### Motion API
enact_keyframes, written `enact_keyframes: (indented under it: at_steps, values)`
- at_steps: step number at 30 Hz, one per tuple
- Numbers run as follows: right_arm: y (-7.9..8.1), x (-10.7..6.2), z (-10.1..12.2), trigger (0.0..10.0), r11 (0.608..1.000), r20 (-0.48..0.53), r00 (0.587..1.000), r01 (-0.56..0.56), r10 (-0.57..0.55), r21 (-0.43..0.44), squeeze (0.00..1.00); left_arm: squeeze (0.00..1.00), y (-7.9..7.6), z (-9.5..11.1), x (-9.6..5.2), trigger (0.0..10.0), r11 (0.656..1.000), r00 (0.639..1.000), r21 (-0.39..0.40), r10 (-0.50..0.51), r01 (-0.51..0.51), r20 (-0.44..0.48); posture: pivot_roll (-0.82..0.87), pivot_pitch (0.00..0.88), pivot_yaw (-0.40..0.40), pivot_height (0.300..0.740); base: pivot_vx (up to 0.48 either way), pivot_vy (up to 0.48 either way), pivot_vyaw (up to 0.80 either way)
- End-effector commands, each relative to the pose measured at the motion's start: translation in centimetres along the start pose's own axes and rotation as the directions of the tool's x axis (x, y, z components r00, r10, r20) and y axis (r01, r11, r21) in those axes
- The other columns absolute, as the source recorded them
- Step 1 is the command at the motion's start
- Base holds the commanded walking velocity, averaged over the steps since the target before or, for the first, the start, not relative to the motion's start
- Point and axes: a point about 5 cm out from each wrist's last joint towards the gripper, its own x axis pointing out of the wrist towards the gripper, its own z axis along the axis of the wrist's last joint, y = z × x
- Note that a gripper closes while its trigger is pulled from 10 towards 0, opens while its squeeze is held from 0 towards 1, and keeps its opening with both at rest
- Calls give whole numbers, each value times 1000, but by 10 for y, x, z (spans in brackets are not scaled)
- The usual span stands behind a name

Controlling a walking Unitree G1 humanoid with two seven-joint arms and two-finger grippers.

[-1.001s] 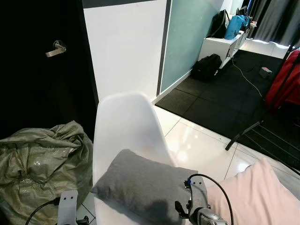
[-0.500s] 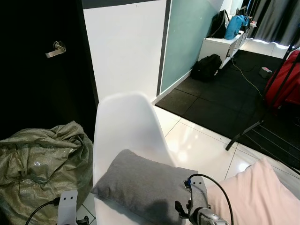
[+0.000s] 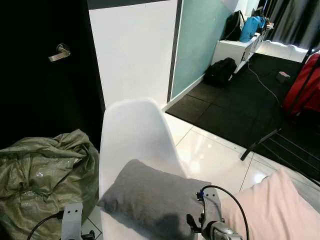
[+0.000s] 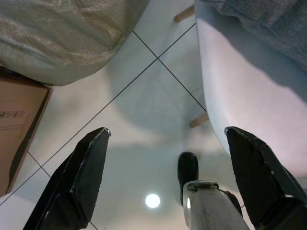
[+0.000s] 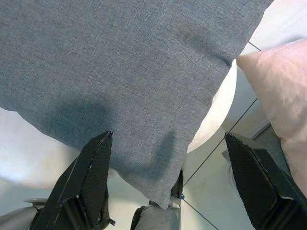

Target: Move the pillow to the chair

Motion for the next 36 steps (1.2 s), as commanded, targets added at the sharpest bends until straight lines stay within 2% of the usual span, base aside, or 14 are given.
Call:
enact_keyframes:
  at_steps: [1,36]
  values:
    - [0,0,-3,10000,1000,-6,1000,2,-2,0,0,0,3,-7,-1,10000,1000,1000,-1,4,-4,-24,-5,43,-20,740,0,0,0]
    - [-2,0,-2,10000,1000,0,1000,6,-6,1,0,0,4,-6,-1,10000,1000,1000,-7,7,-7,-20,-8,46,-29,740,0,0,0]
